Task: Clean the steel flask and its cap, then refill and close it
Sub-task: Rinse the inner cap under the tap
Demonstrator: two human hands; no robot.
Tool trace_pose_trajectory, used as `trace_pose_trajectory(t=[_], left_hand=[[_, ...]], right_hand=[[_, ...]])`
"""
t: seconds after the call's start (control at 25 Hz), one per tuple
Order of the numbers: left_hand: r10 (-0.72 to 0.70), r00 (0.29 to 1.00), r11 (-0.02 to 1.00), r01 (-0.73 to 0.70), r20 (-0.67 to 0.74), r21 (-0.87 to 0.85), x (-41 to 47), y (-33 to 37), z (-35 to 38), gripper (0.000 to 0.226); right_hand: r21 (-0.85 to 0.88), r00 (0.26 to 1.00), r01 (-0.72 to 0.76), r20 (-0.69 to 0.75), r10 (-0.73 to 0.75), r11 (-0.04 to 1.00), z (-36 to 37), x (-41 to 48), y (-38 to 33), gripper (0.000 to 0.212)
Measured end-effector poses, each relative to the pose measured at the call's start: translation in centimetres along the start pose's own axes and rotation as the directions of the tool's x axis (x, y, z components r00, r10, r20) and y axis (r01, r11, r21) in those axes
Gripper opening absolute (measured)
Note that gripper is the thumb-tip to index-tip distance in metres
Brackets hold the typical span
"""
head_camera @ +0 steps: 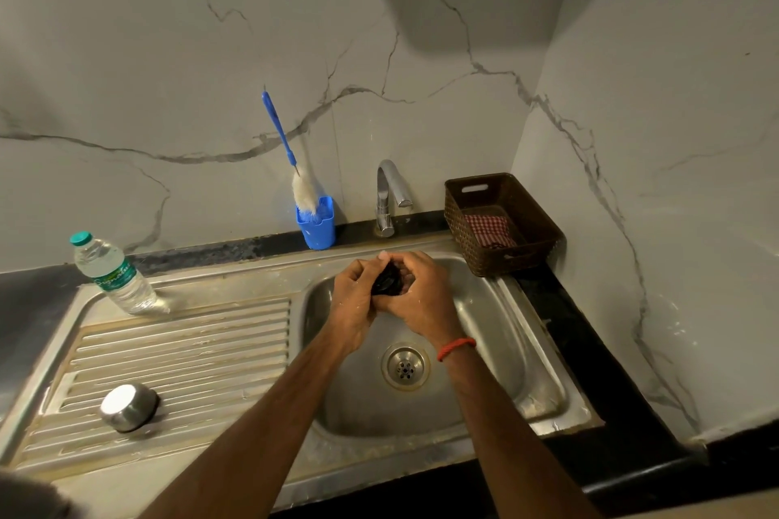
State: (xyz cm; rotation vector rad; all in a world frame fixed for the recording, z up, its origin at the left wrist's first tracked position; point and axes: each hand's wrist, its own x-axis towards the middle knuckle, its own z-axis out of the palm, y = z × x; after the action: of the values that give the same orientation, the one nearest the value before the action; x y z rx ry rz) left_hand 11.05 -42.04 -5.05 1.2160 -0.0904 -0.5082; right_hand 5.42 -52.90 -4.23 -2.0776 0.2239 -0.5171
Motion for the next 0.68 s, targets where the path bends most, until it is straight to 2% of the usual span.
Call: trace_pose_trajectory(t=[0.08,0.16,0.2,0.32,0.36,0.4,0.44,0.48,0.52,0.56,0.6,0.68], left_hand=[[-0.048,0.999,0.997,0.047,0.009,0.059,0.1,0.2,-0.2,0.052],[-0.053,0.998,0.981,0.056,-0.024,0.187,0.2,0.2,-0.6,0.051],[-0.034,0.998,0.972,0.043,-0.044,0.232,0.0,0.2,-0.7,0.045],[0.004,0.994,0.965,0.024,-0.106,0.261,-0.2,0.2,-0.9,0.032],[0.009,0.993,0.966,0.023,-0.122,0.259,-0.3,0.2,-1.0,0.033],[0.014,0.991,0.965,0.021,-0.133,0.262,-0.3,0.2,-1.1,0.035],[0.015,0.99,0.962,0.025,-0.142,0.271,-0.4,0.1,-1.2,0.036],[0.018,0.988,0.957,0.027,-0.151,0.29,-0.2,0.1,-1.3,0.036],[0.024,0.988,0.951,0.025,-0.152,0.31,-0.1,-0.1,-1.5,0.034],[0.032,0.989,0.946,0.016,-0.144,0.323,-0.1,-0.2,-1.6,0.032],[0.045,0.99,0.941,0.002,-0.133,0.338,0.0,-0.2,-1.5,0.029],[0.055,0.992,0.93,-0.008,-0.116,0.367,-0.1,-0.3,-1.4,0.025]], right_hand=[[-0.013,0.997,-0.027,0.079,0.028,1.0,-0.5,0.5,0.4,0.057],[-0.052,0.991,-0.024,0.13,0.03,0.998,-1.0,0.8,0.6,0.06],[-0.078,0.994,0.01,0.108,-0.001,0.997,-1.2,0.9,0.6,0.062],[-0.089,0.976,0.16,-0.137,-0.171,0.983,-1.6,1.1,0.1,0.059],[-0.102,0.967,0.17,-0.175,-0.185,0.98,-1.5,0.9,0.4,0.055],[-0.144,0.98,0.135,-0.123,-0.153,0.98,-1.4,0.6,0.9,0.051],[-0.213,0.999,0.052,0.01,-0.051,0.976,-0.9,0.0,1.9,0.048],[-0.294,0.986,-0.042,0.143,0.087,0.955,-0.3,-0.8,3.0,0.046],[-0.331,0.958,-0.128,0.202,0.202,0.935,0.0,-1.8,3.8,0.045],[-0.323,0.955,-0.162,0.188,0.231,0.932,0.1,-2.5,4.2,0.047],[-0.293,0.97,-0.143,0.151,0.193,0.945,0.0,-2.5,4.1,0.049],[-0.264,0.999,-0.014,0.041,0.026,0.964,-0.5,-1.7,3.1,0.053]])
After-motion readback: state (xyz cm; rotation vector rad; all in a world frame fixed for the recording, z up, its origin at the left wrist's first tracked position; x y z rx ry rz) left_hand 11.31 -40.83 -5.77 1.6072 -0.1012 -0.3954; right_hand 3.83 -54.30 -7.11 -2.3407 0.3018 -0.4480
